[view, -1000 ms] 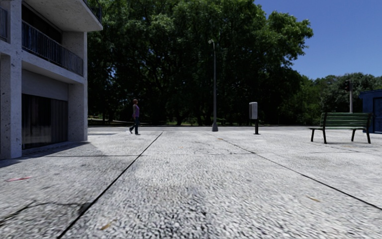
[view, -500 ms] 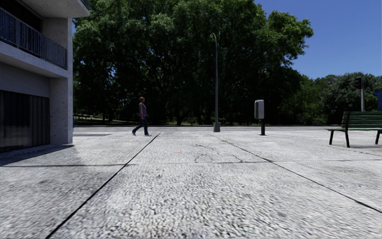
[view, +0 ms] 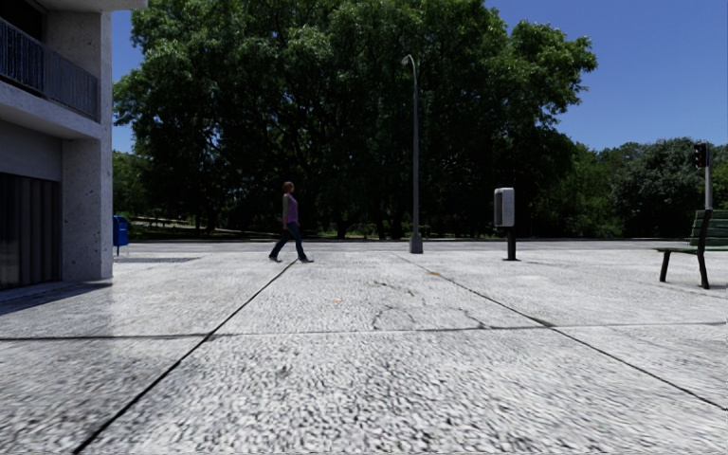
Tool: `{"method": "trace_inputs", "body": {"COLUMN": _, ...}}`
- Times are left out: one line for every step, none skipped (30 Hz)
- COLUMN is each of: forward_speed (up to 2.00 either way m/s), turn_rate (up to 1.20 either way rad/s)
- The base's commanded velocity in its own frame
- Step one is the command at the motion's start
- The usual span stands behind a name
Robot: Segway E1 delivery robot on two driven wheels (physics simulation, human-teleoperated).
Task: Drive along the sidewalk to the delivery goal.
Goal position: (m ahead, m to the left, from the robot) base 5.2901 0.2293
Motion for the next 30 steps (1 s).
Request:
{"method": "trace_inputs", "body": {"forward_speed": 1.26, "turn_rate": 0.00}}
{"method": "trace_inputs", "body": {"forward_speed": 1.26, "turn_rate": 0.00}}
{"method": "trace_inputs", "body": {"forward_speed": 1.26, "turn_rate": 0.00}}
{"method": "trace_inputs", "body": {"forward_speed": 1.26, "turn_rate": 0.00}}
{"method": "trace_inputs", "body": {"forward_speed": 1.26, "turn_rate": 0.00}}
{"method": "trace_inputs", "body": {"forward_speed": 1.26, "turn_rate": 0.00}}
{"method": "trace_inputs", "body": {"forward_speed": 1.26, "turn_rate": 0.00}}
{"method": "trace_inputs", "body": {"forward_speed": 1.26, "turn_rate": 0.04}}
{"method": "trace_inputs", "body": {"forward_speed": 1.26, "turn_rate": 0.12}}
{"method": "trace_inputs", "body": {"forward_speed": 1.26, "turn_rate": 0.17}}
{"method": "trace_inputs", "body": {"forward_speed": 1.26, "turn_rate": 0.19}}
{"method": "trace_inputs", "body": {"forward_speed": 1.26, "turn_rate": 0.21}}
{"method": "trace_inputs", "body": {"forward_speed": 1.26, "turn_rate": 0.21}}
{"method": "trace_inputs", "body": {"forward_speed": 1.26, "turn_rate": 0.23}}
{"method": "trace_inputs", "body": {"forward_speed": 1.26, "turn_rate": 0.24}}
{"method": "trace_inputs", "body": {"forward_speed": 1.26, "turn_rate": 0.24}}
{"method": "trace_inputs", "body": {"forward_speed": 1.26, "turn_rate": 0.24}}
{"method": "trace_inputs", "body": {"forward_speed": 1.26, "turn_rate": 0.24}}
{"method": "trace_inputs", "body": {"forward_speed": 1.26, "turn_rate": 0.24}}
{"method": "trace_inputs", "body": {"forward_speed": 1.26, "turn_rate": 0.17}}
{"method": "trace_inputs", "body": {"forward_speed": 1.26, "turn_rate": 0.00}}
{"method": "trace_inputs", "body": {"forward_speed": 1.26, "turn_rate": 0.00}}
{"method": "trace_inputs", "body": {"forward_speed": 1.26, "turn_rate": 0.00}}
{"method": "trace_inputs", "body": {"forward_speed": 1.26, "turn_rate": 0.00}}
{"method": "trace_inputs", "body": {"forward_speed": 1.26, "turn_rate": 0.00}}
{"method": "trace_inputs", "body": {"forward_speed": 1.26, "turn_rate": 0.00}}
{"method": "trace_inputs", "body": {"forward_speed": 1.26, "turn_rate": 0.00}}
{"method": "trace_inputs", "body": {"forward_speed": 1.91, "turn_rate": 0.00}}
{"method": "trace_inputs", "body": {"forward_speed": 2.00, "turn_rate": 0.00}}
{"method": "trace_inputs", "body": {"forward_speed": 2.00, "turn_rate": 0.00}}
